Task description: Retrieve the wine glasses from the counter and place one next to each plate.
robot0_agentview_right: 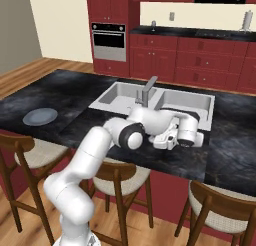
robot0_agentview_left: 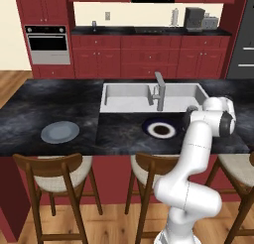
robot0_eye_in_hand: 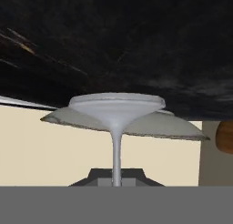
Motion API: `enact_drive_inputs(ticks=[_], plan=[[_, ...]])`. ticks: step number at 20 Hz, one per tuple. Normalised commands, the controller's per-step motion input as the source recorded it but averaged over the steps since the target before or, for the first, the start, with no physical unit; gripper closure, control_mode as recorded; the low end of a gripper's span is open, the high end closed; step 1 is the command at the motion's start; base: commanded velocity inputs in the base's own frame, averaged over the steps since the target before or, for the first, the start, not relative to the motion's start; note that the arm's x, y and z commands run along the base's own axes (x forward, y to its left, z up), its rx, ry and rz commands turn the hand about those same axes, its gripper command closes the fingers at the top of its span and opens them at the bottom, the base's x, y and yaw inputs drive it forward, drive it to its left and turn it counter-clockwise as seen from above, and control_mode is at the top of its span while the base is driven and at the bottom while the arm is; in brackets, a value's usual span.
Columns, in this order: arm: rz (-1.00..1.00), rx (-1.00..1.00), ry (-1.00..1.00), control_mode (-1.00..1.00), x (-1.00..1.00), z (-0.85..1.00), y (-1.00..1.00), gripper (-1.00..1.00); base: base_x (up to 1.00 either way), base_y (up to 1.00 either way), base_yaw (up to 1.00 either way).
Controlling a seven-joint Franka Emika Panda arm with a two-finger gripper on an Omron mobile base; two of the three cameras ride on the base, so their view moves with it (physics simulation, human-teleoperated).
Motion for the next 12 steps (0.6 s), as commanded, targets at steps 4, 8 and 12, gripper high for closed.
enact_drive_inputs(ticks=[4,8,12], plan=[[0.00,0.00,0.00,-1.00,0.15,-0.26,-0.08,1.00,0.00,0.00,0.00],[0.00,0.00,0.01,-1.00,0.22,-0.30,0.00,1.00,0.00,0.00,0.00],[0.00,0.00,0.01,-1.00,0.11,-0.29,0.00,1.00,0.00,0.00,0.00]])
